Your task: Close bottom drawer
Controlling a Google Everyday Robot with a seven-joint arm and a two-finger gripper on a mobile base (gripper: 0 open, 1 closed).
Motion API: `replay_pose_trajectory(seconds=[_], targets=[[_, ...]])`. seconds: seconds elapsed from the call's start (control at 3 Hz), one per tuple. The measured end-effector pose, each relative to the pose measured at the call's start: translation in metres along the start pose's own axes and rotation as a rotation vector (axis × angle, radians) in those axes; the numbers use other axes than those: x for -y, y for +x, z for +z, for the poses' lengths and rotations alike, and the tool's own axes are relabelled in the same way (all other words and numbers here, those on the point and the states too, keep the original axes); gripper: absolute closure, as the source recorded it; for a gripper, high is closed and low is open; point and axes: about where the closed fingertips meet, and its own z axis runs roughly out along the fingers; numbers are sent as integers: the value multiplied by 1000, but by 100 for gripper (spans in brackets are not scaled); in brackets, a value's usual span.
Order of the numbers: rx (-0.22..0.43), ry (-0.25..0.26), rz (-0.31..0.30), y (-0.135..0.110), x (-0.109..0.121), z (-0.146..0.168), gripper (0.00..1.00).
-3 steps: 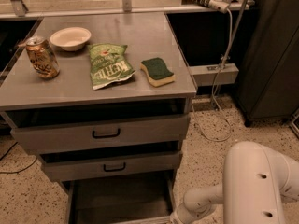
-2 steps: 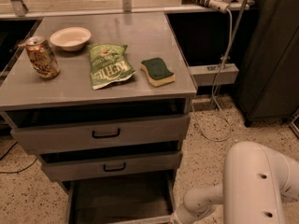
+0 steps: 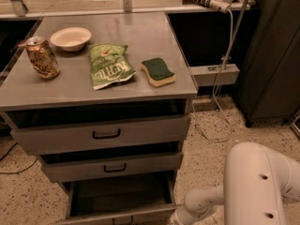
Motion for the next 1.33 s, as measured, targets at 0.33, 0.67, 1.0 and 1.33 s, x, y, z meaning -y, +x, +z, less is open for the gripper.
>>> replay_pose_trajectory(seconds=[0.33, 0.67, 1.0, 1.33], targets=[[0, 0, 0, 0, 0, 0, 19], [0, 0, 0, 0, 0, 0, 42], [0, 0, 0, 0, 0, 0, 65], [11, 17, -3, -4, 1, -2, 88]])
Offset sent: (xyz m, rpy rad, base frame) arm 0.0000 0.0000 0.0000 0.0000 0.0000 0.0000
